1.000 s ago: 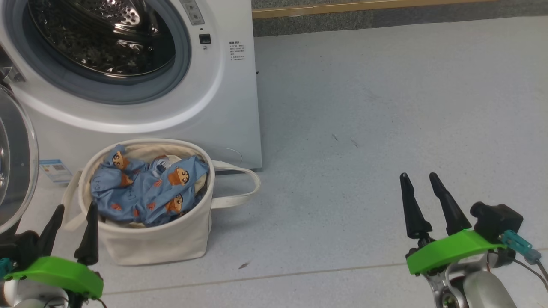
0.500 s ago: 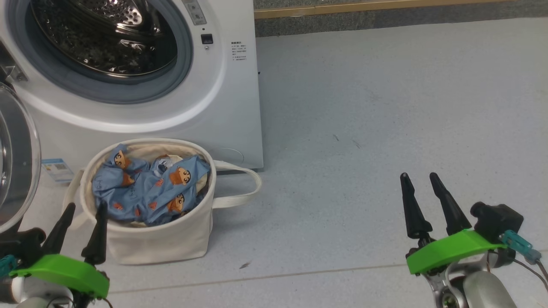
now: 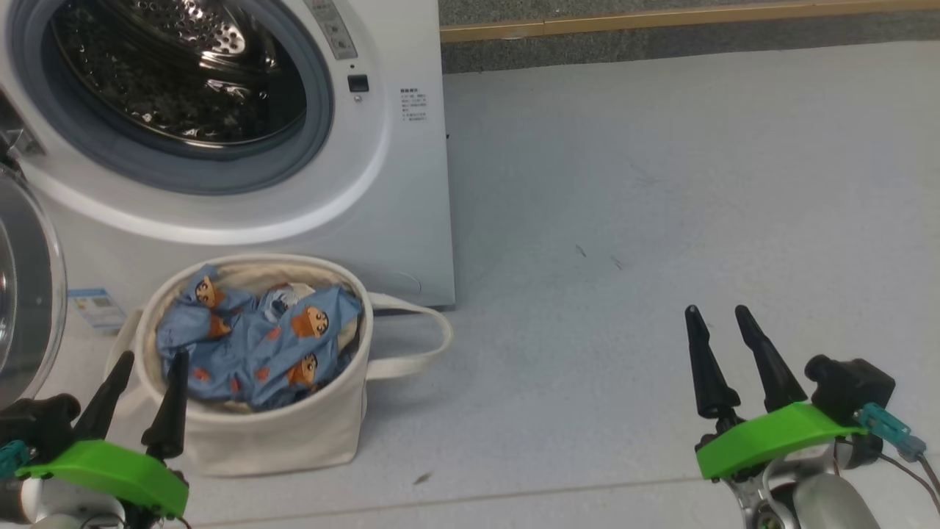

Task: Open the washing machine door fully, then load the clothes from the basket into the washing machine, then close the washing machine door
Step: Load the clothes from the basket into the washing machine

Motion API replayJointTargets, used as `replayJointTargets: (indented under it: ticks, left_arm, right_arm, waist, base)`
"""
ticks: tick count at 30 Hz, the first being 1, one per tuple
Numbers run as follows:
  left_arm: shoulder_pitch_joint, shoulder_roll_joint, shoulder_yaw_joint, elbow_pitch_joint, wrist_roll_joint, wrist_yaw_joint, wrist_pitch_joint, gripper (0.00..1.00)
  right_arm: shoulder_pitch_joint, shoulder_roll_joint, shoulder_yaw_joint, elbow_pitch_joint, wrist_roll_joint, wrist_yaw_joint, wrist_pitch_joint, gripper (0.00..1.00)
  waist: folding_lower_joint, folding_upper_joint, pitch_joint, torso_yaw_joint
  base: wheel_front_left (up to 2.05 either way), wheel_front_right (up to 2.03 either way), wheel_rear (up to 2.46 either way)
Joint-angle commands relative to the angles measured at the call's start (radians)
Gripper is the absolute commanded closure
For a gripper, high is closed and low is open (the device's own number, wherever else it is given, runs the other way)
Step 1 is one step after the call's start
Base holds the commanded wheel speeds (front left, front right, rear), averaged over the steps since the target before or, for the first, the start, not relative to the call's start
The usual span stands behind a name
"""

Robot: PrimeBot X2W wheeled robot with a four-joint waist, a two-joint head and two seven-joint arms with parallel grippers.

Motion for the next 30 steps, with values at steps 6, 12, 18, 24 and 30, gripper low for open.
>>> replayJointTargets:
  ticks: [6, 12, 18, 24, 30]
  left_arm:
    - [-0.035, 0.053, 0.058, -0.036, -0.011, 0.013, -0.01, 0.0]
    - [-0.037, 0.047, 0.067, -0.035, -0.018, 0.032, -0.017, 0.0]
    - [-0.042, 0.048, 0.055, -0.019, -0.004, 0.04, -0.037, 0.0]
    - [-0.059, 0.053, 0.039, 0.012, 0.015, 0.051, -0.029, 0.0]
    - [-0.086, 0.059, -0.024, 0.081, 0.031, 0.033, 0.032, 0.0]
  right_arm:
    - [-0.021, 0.001, 0.029, -0.036, -0.004, 0.001, 0.004, 0.0]
    - [-0.019, 0.001, 0.03, -0.04, -0.005, 0.001, 0.007, 0.0]
    - [-0.019, 0.001, 0.03, -0.043, -0.004, 0.001, 0.009, 0.0]
    - [-0.02, 0.001, 0.031, -0.044, -0.003, 0.001, 0.007, 0.0]
    - [-0.027, 0.001, 0.028, -0.054, -0.004, 0.001, 0.005, 0.0]
  waist:
    - [0.0, -0.0001, 0.001, 0.003]
    - [0.0, -0.0001, 0.005, 0.006]
    - [0.0, -0.0001, 0.01, 0.009]
    - [0.0, -0.0001, 0.015, 0.011]
    - [0.0, -0.0001, 0.039, 0.009]
  base:
    - [2.06, -2.2, 0.14]
    - [2.01, -2.17, 0.16]
    - [1.41, -1.41, 0.0]
    - [0.52, -0.52, 0.0]
    - [0.01, -0.01, 0.0]
